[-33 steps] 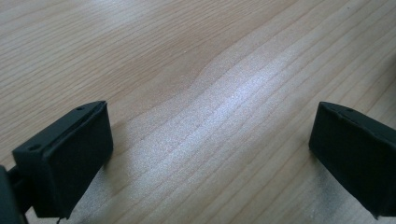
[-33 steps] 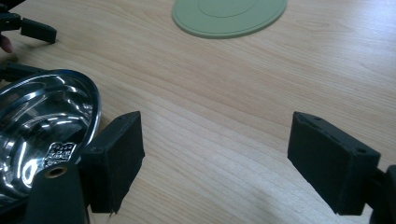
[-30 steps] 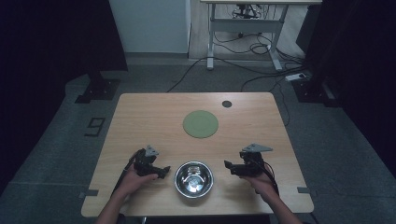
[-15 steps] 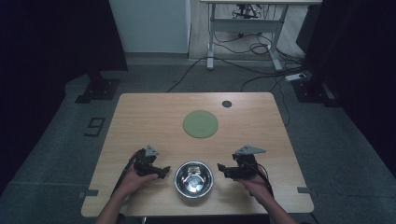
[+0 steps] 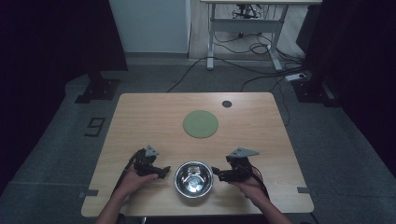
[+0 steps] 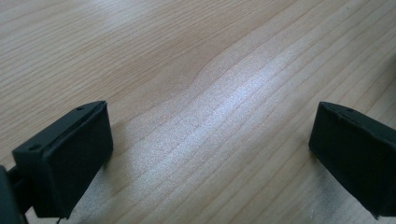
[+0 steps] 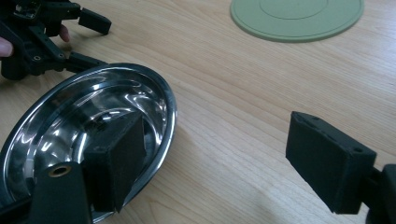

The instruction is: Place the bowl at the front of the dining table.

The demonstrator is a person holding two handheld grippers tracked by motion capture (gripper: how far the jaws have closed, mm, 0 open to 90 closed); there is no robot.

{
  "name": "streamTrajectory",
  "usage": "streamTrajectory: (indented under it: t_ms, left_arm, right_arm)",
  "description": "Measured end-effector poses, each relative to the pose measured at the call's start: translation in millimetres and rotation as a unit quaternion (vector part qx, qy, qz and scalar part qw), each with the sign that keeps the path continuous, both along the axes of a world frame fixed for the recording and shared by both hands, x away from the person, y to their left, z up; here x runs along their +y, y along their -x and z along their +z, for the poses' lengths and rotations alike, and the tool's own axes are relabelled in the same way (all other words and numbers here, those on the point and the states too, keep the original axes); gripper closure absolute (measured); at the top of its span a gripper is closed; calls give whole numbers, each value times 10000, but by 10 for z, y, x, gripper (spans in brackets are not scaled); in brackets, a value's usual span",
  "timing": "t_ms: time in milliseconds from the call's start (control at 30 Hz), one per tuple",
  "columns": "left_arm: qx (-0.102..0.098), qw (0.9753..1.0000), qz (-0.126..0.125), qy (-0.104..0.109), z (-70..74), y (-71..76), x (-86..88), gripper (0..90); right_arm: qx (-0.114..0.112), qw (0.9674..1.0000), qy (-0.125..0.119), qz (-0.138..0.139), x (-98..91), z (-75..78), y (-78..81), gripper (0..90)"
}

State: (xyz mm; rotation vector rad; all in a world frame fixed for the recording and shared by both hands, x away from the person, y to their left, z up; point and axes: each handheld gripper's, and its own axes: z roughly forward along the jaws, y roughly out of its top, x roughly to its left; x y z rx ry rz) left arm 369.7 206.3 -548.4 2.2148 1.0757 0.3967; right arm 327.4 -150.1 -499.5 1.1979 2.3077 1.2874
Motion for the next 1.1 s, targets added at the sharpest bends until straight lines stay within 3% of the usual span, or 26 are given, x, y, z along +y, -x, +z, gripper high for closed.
streamTrajectory:
  t_ms: [1100]
  left_arm:
    - [5, 10000, -23, 4, 0, 3, -14, 0]
  right_arm:
    - [152, 9990, 310, 291, 328, -161, 5, 214]
